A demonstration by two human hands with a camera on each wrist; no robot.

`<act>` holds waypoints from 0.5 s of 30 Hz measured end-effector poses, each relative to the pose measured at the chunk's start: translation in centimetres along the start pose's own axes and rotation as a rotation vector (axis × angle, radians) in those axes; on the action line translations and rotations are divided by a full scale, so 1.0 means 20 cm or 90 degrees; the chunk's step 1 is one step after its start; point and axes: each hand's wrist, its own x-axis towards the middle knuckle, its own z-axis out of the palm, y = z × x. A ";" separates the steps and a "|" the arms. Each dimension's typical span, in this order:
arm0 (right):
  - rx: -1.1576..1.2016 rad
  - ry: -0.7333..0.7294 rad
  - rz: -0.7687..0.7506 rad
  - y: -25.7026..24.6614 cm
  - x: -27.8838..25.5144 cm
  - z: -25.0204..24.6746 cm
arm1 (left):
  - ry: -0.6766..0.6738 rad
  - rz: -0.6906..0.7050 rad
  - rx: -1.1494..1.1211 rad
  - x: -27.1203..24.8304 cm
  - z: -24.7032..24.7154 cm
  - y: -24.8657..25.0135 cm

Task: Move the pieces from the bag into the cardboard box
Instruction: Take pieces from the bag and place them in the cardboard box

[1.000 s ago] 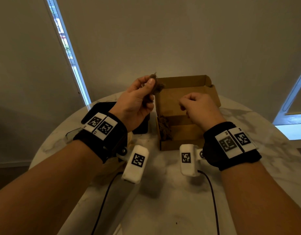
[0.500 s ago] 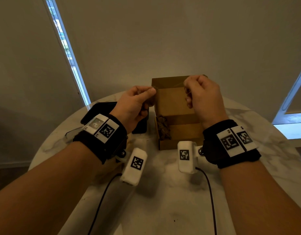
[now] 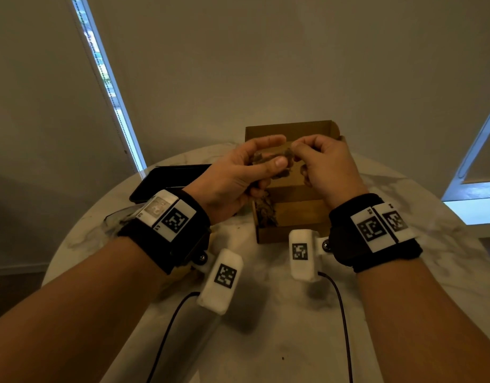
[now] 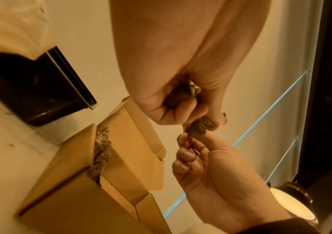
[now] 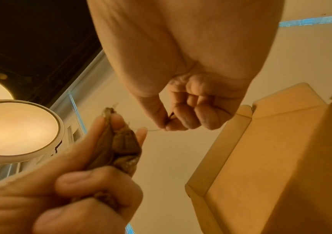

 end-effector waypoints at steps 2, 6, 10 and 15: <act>0.003 0.008 0.011 0.00 0.00 0.00 | 0.038 0.017 0.009 0.01 0.00 0.00; 0.005 0.011 0.017 0.00 0.00 0.00 | 0.132 0.035 -0.019 0.02 -0.01 -0.01; 0.019 -0.014 -0.005 -0.02 -0.02 0.01 | 0.228 0.050 -0.041 0.04 -0.03 -0.03; 0.045 -0.067 -0.075 -0.06 -0.05 0.02 | 0.297 0.045 -0.023 0.05 -0.05 -0.04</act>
